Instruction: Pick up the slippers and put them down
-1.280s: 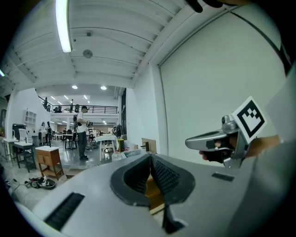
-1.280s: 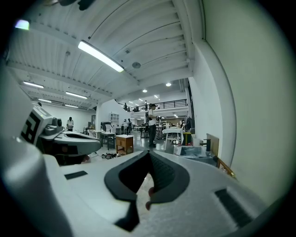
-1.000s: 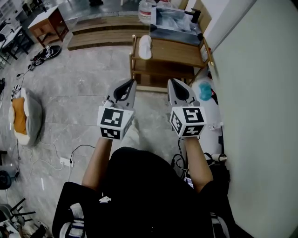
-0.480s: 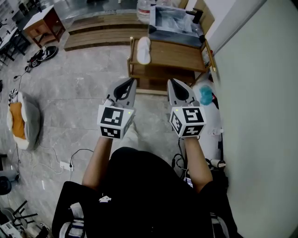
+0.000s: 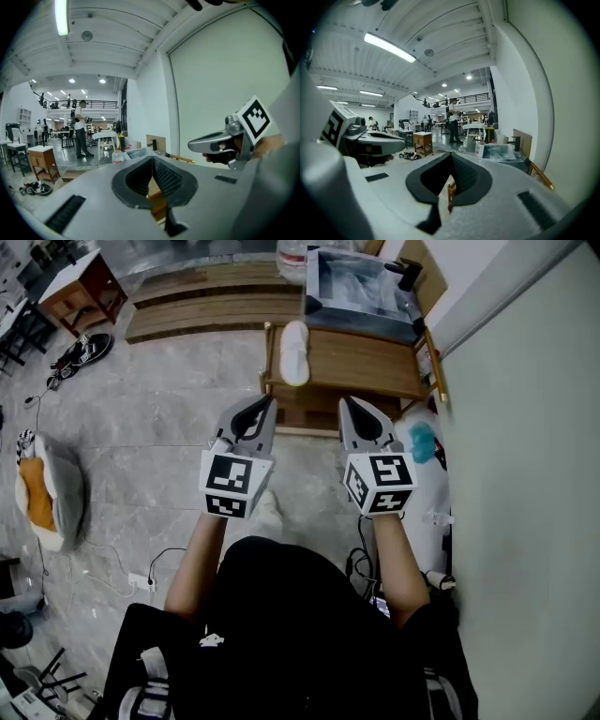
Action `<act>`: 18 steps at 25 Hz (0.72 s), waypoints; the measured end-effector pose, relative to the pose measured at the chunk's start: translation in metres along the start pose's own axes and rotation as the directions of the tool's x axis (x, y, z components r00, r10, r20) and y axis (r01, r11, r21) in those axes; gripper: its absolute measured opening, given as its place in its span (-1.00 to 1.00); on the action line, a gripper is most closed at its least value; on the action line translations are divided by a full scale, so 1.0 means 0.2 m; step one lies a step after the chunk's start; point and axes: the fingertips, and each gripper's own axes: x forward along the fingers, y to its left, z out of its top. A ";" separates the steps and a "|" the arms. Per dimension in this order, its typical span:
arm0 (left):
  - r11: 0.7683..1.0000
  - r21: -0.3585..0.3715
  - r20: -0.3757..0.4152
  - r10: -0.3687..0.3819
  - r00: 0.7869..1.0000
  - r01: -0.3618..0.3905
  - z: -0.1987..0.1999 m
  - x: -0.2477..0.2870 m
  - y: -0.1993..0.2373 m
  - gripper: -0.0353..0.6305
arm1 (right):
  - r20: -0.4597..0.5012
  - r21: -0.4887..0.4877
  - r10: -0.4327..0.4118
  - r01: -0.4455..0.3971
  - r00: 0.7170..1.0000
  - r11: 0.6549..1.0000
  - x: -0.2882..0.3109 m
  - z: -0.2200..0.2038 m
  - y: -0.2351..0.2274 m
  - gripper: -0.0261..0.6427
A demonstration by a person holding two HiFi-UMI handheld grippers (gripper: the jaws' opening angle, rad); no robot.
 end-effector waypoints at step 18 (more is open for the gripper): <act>0.996 -0.023 -0.080 -0.091 0.993 0.090 -0.14 0.64 0.56 -0.88 | -0.092 0.048 -0.063 0.067 0.994 0.997 0.82 -0.03 -0.19 -0.93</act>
